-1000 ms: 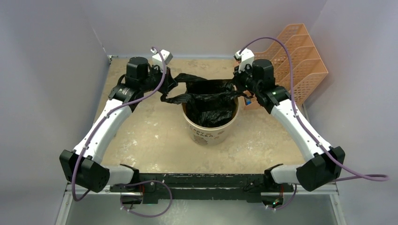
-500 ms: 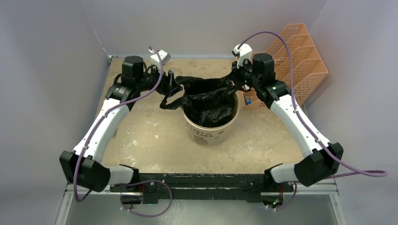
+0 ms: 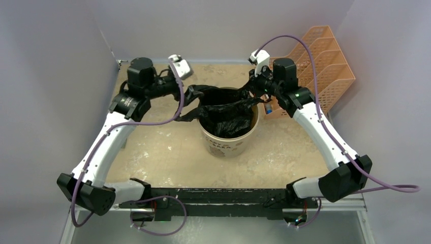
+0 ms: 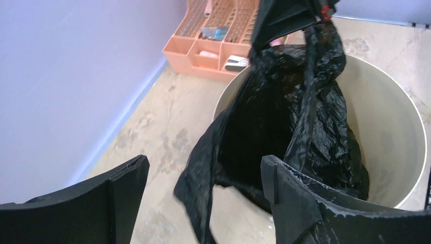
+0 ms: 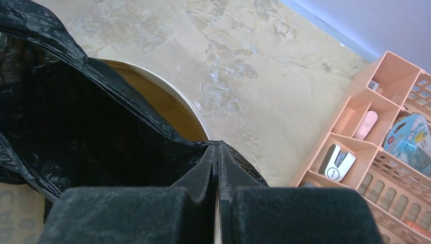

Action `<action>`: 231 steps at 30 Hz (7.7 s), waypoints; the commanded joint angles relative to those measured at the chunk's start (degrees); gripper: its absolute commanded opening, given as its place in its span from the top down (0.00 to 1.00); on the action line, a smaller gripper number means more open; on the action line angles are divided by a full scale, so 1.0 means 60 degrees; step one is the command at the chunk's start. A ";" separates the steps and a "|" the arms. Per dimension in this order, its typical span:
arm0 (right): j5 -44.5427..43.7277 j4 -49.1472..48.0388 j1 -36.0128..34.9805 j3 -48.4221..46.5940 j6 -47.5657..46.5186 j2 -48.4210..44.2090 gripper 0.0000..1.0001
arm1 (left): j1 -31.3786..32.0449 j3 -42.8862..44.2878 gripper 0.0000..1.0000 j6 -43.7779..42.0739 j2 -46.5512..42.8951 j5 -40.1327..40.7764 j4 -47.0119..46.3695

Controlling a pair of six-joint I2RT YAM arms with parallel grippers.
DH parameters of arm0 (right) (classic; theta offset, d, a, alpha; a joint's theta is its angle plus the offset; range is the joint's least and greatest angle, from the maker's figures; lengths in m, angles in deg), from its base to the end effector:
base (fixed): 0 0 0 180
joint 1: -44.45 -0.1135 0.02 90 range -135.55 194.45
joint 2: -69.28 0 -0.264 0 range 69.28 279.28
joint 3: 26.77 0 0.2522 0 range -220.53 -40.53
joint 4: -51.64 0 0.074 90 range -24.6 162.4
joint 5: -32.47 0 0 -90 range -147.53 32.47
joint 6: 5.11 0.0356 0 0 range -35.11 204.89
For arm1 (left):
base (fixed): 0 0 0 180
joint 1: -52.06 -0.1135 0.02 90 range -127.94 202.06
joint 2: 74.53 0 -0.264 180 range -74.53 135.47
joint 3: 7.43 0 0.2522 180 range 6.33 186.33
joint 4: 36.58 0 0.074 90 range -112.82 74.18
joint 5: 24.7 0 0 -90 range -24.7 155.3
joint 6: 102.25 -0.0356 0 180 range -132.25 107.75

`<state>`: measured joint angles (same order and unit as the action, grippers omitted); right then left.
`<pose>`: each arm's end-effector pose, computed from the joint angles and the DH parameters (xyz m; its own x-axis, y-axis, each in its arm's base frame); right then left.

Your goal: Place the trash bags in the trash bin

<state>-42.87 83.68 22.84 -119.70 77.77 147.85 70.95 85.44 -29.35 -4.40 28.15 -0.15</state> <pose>0.2898 0.1245 0.4019 -0.2082 -0.2115 -0.9549 -0.6110 0.7905 -0.0418 0.2412 -0.1053 0.4350 0.0251 0.2391 -0.9707 0.8431 0.5167 0.1491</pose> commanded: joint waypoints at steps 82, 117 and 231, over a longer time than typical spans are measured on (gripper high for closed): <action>-0.0333 -0.1397 0.0041 0.0620 0.0559 -0.0101 0.98 | -0.0779 0.2308 0.46 -0.0528 0.4037 -0.2889 0.1391; -0.2020 -0.1575 0.0086 0.0539 0.1039 0.0821 1.00 | -0.0802 0.1676 1.00 0.1170 0.4825 -0.2256 0.0633; -0.1353 -0.4336 0.1611 0.6822 1.2948 -0.4576 1.00 | -0.1509 -0.1784 0.05 0.9010 -0.0614 0.5790 -0.0442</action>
<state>-48.62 54.72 32.37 -75.68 162.51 123.92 62.19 70.19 17.40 -4.44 52.61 -9.22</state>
